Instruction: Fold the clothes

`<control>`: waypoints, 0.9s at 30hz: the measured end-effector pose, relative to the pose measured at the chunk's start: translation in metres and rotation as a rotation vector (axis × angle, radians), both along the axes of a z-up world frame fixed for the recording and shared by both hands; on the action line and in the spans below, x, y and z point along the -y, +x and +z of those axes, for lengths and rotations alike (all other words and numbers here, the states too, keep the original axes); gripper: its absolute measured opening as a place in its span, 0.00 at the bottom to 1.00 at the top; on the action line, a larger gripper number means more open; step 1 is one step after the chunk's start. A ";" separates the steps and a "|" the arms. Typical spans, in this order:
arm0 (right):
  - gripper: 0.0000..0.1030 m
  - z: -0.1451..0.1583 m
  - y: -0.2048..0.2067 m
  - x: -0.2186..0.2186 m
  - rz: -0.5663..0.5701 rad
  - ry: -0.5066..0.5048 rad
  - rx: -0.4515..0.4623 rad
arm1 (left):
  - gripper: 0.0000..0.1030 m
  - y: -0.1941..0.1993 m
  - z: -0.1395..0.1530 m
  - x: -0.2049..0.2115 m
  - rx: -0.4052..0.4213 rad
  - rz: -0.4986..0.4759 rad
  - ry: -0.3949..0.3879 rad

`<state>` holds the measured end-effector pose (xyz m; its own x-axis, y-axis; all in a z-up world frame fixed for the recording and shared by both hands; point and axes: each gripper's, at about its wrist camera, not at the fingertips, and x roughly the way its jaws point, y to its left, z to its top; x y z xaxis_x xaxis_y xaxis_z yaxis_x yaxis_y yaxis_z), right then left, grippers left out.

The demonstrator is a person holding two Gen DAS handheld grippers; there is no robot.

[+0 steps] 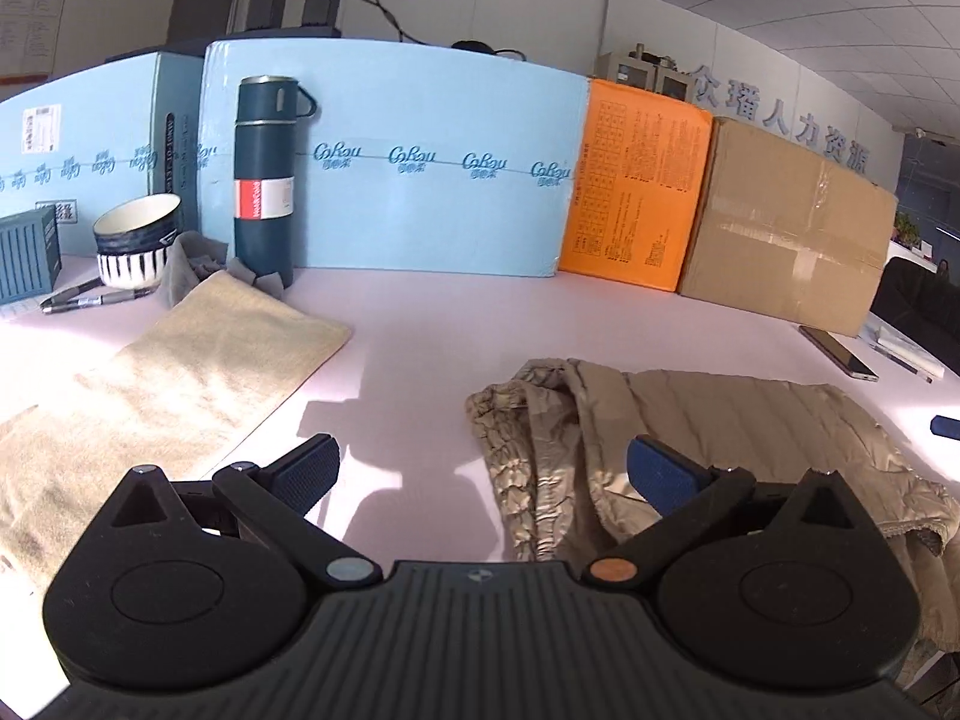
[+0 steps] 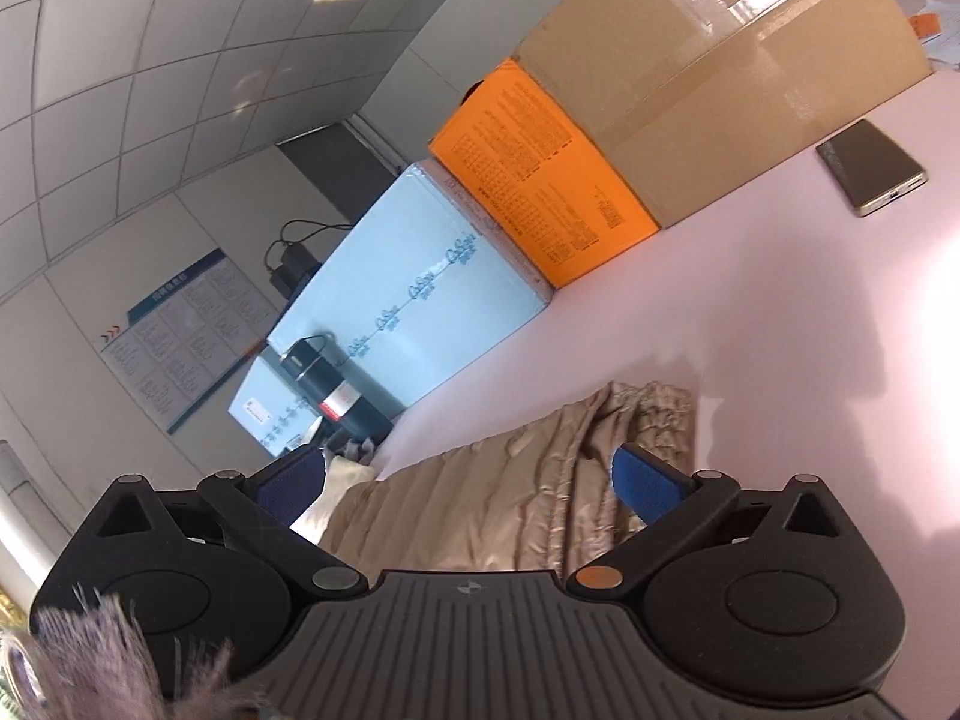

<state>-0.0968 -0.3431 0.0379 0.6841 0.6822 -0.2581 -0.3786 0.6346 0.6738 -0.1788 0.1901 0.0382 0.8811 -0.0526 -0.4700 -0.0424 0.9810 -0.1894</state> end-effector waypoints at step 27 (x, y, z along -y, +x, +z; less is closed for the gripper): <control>1.00 -0.034 0.048 -0.020 0.295 -0.024 -0.251 | 1.00 0.059 -0.034 -0.009 -0.227 -0.330 -0.476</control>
